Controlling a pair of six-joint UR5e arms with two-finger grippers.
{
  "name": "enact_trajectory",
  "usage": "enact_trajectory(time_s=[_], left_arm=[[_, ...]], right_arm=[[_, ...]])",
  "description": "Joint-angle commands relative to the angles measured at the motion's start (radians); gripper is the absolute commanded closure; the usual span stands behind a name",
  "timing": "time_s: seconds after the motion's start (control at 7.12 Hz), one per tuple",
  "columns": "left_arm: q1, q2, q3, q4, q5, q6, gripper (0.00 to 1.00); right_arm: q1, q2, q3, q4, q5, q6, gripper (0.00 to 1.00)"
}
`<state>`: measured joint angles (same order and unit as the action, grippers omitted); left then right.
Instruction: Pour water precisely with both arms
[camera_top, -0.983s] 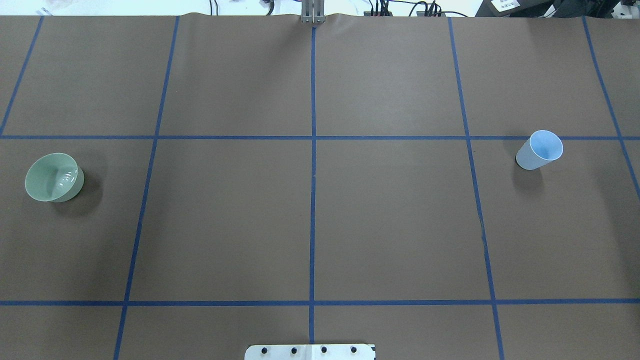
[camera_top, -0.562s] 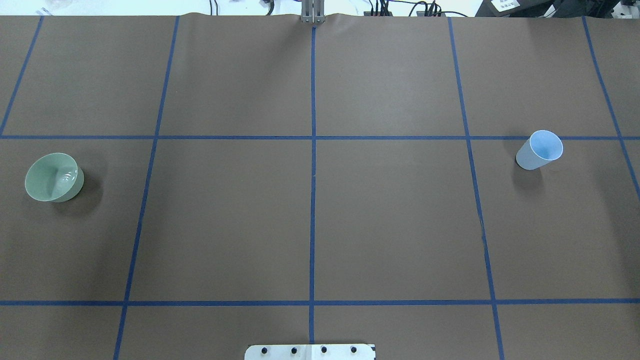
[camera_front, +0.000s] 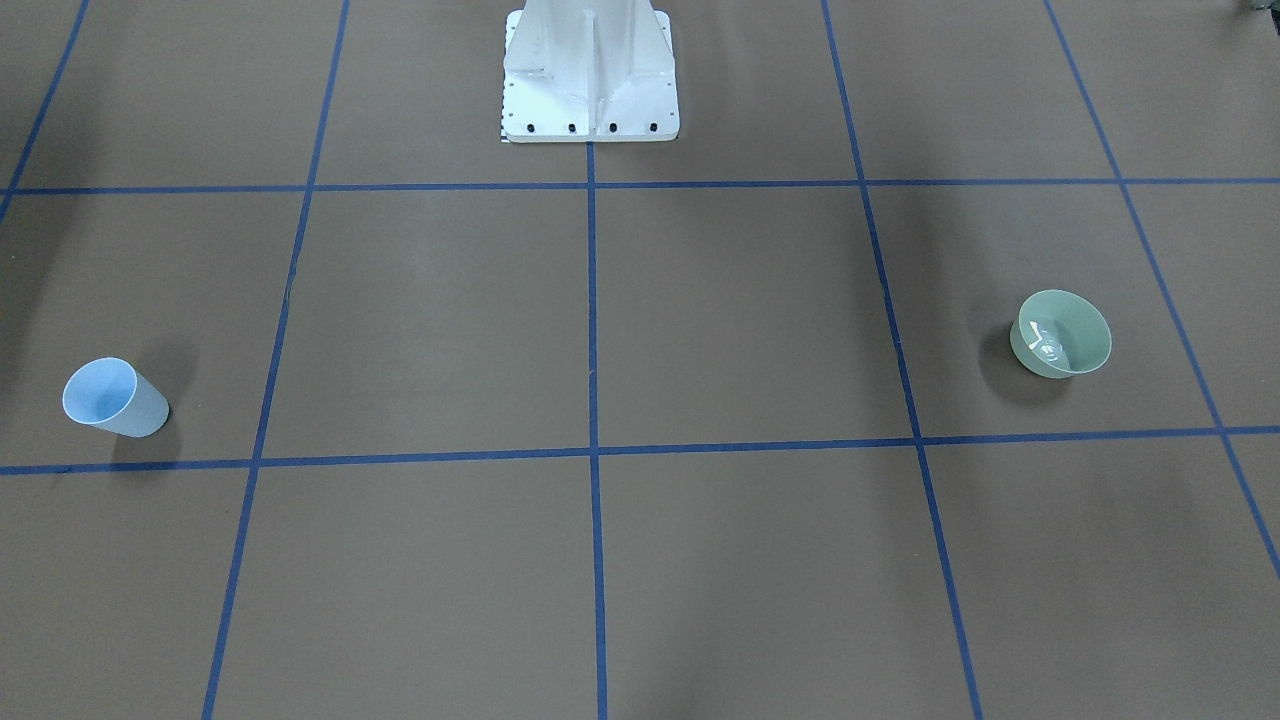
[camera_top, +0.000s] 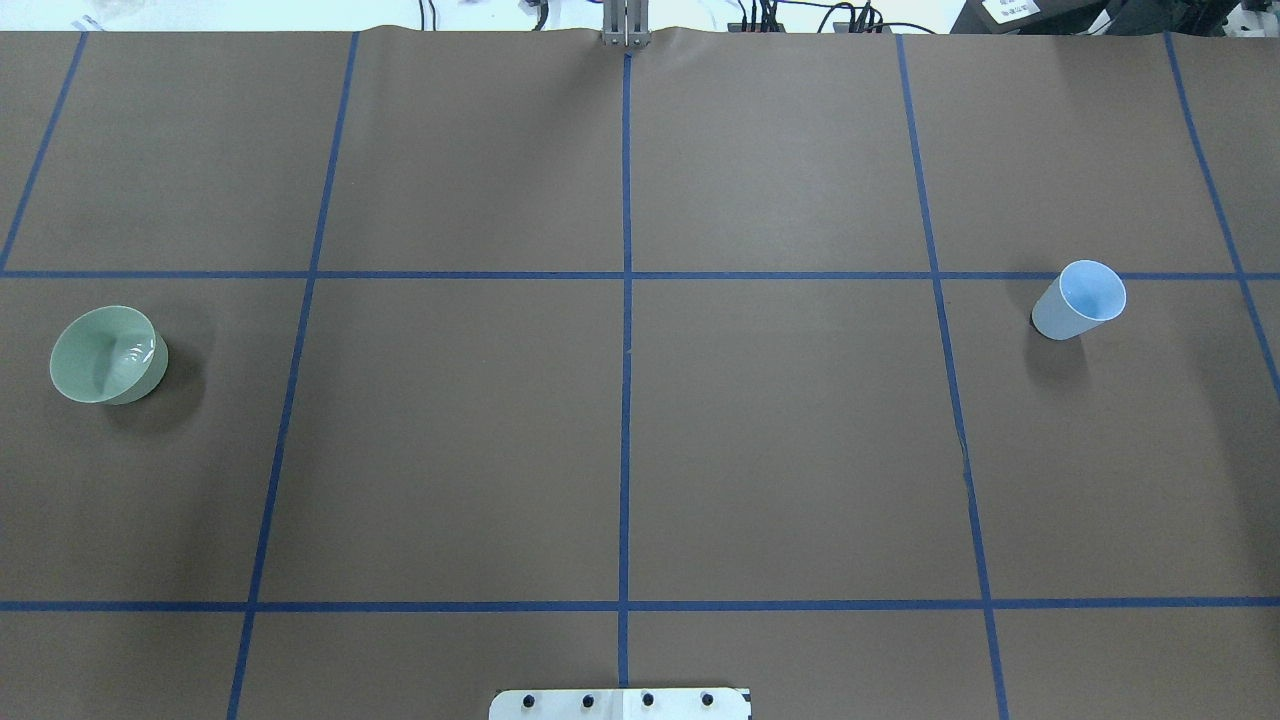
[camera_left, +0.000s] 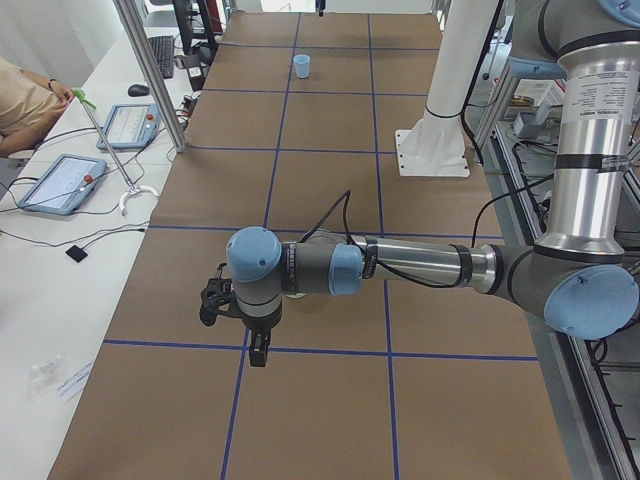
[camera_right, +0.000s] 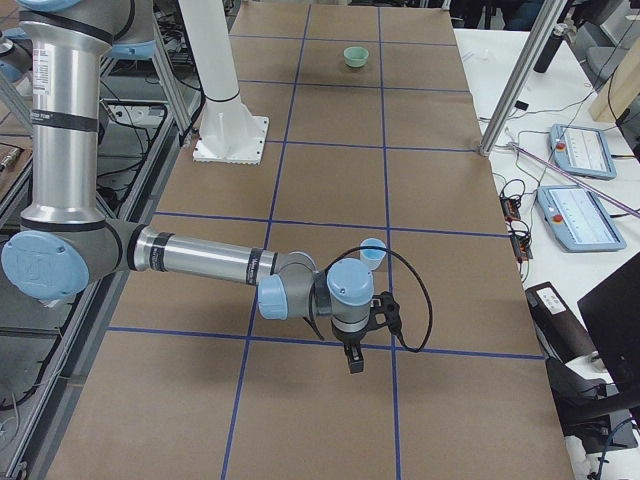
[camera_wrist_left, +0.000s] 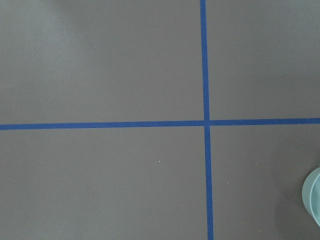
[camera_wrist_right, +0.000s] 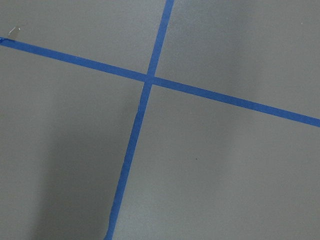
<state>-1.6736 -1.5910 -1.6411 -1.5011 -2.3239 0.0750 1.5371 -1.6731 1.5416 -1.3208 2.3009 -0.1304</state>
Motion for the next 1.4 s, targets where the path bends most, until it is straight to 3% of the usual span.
enact_trajectory(time_s=[0.0,1.26], left_arm=[[0.002,0.002,0.000,-0.001,0.000,0.002,0.00],[0.018,0.023,-0.003,-0.002,0.000,0.003,0.00]], right_arm=[[0.000,0.001,0.000,0.000,0.000,0.000,0.00],[0.000,0.000,-0.006,0.000,0.000,0.003,0.00]])
